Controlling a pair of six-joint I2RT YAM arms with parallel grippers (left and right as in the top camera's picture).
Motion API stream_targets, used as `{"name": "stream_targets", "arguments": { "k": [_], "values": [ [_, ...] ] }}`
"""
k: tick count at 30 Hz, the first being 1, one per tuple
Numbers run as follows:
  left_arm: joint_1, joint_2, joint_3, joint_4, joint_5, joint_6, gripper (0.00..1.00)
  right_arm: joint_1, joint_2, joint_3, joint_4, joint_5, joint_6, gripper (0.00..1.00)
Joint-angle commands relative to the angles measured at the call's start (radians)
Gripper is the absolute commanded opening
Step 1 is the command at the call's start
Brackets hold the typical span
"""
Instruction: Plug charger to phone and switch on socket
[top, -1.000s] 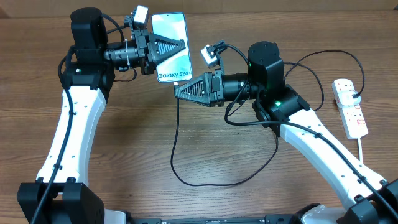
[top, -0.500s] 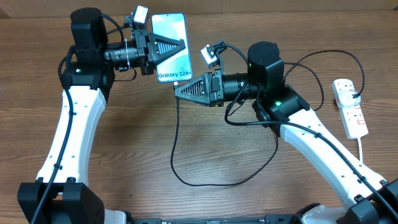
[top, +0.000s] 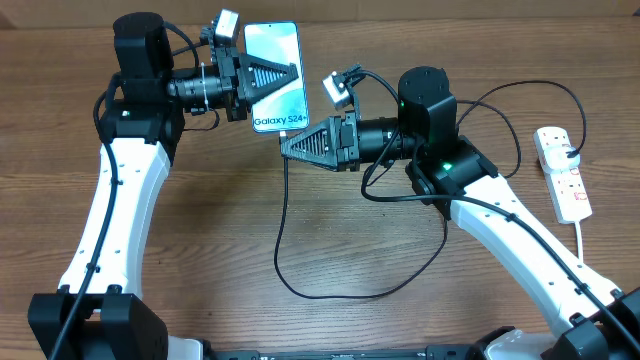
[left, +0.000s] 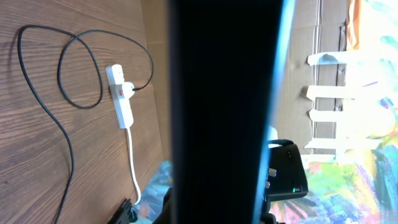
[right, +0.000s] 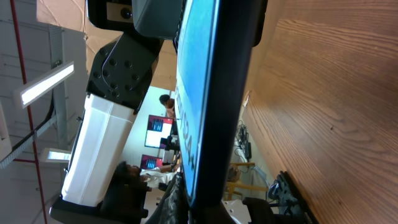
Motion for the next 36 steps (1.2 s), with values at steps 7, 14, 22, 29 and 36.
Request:
{"name": "stream_targets", "arguments": {
  "k": [7,14,22,29,36],
  "values": [
    [-0.002,-0.010,0.013,0.010,0.041,0.039,0.04,-0.006,-0.022,0.026,0.003,0.021,0.026,0.04],
    [-0.002,-0.010,0.013,0.010,0.035,0.043,0.04,-0.006,-0.022,0.026,0.003,0.013,0.026,0.04],
    [-0.002,-0.010,0.013,0.010,0.034,0.057,0.04,-0.006,-0.022,0.026,0.003,0.010,0.029,0.04],
    [-0.002,-0.010,0.013,0.010,0.028,0.057,0.04,-0.006,-0.022,0.026,0.003,0.010,0.030,0.04],
    [-0.002,-0.010,0.013,0.010,0.039,0.055,0.04,-0.007,-0.022,0.026,0.004,0.024,0.033,0.04]
  ]
}}
